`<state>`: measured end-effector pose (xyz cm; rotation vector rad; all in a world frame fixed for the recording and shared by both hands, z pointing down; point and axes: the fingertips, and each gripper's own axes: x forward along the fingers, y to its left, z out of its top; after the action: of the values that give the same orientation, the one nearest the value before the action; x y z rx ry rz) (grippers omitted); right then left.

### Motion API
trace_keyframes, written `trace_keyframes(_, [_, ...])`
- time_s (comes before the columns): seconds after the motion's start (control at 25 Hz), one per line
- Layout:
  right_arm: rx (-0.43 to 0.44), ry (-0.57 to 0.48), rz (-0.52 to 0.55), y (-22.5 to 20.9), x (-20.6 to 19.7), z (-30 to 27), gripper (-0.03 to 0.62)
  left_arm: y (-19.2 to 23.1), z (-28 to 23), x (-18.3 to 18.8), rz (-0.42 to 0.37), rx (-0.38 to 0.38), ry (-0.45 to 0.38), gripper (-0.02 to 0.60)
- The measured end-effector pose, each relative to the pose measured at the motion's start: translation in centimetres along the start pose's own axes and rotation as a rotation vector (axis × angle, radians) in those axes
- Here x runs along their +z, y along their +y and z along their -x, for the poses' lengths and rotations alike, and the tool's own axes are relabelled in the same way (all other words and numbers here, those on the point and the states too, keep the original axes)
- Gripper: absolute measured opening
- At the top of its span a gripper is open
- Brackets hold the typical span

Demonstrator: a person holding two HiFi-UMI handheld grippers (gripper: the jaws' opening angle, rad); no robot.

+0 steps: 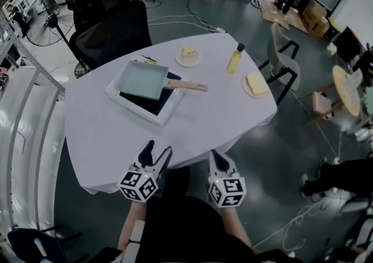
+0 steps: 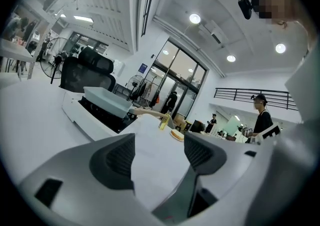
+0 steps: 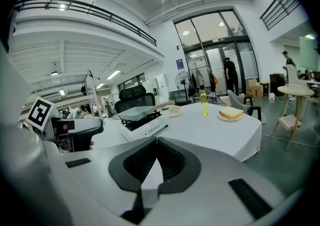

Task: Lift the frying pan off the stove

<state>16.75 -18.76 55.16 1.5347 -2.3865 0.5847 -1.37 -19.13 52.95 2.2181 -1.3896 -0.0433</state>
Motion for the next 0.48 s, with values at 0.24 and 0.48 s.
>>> trace_keyframes(0.24, [0.013,-0.014,0.013,-2.1,3.9,-3.9,0.006,0.9,-4.6,3.3,0.024,-0.006,-0.017,0.29])
trace_keyframes(0.48, [0.009,-0.029,0.028,-3.9,8.0,-7.5,0.006,1.3,-9.1,7.5,0.036,-0.041,-0.047,0.29])
